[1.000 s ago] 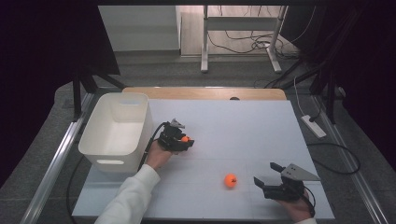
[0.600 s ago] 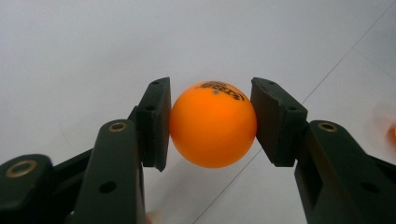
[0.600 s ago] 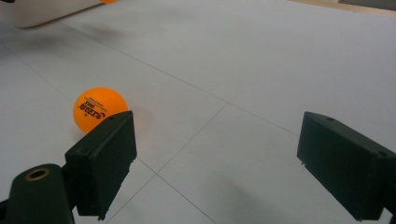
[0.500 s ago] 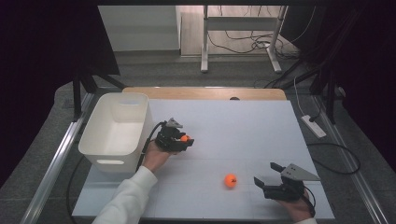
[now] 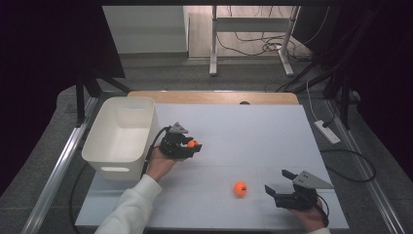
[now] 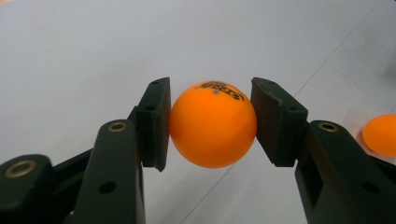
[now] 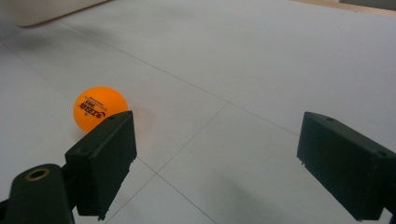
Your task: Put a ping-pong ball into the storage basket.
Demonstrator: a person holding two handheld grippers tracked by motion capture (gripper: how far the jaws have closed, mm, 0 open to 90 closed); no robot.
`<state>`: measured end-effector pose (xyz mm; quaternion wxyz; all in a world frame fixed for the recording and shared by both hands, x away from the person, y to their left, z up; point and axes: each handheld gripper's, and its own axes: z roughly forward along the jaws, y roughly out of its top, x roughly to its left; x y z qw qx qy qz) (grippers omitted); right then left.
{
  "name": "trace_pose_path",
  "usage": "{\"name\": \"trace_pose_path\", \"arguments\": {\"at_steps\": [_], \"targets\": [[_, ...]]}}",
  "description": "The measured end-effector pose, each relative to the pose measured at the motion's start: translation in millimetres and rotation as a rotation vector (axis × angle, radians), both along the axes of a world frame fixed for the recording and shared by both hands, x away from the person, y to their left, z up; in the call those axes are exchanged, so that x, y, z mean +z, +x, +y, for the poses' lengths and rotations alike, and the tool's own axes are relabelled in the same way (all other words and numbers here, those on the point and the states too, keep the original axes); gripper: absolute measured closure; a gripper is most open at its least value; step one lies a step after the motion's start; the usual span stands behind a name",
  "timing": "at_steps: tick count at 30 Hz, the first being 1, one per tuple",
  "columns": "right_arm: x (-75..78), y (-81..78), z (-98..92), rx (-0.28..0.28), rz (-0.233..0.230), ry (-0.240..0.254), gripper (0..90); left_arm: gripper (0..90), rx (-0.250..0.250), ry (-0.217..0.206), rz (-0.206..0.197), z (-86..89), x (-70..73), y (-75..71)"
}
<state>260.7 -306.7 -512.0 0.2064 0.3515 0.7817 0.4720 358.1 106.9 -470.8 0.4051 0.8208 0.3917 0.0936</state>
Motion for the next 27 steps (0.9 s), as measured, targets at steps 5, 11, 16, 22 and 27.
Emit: {"name": "trace_pose_path", "arguments": {"at_steps": [5,11,16,22,27], "targets": [[0.2,-0.3,0.0,0.0,-0.001,0.001,11.7,50.6,-0.015,-0.016,-0.018,-1.6,6.1,-6.4],[0.4,-0.3,0.1,-0.001,-0.002,0.001,11.7,50.6,-0.023,-0.026,-0.034,-2.7,11.3,-9.9],[0.4,-0.1,0.1,-0.002,-0.001,0.001,11.7,50.7,-0.028,-0.044,-0.04,-0.8,16.1,-11.8],[0.6,-0.2,0.2,-0.002,-0.003,0.004,11.7,50.7,-0.028,-0.058,-0.051,0.9,23.0,-14.1],[0.8,-0.2,-0.1,-0.005,-0.003,0.003,11.7,50.7,-0.028,-0.061,-0.065,2.7,28.3,-16.1]]}}
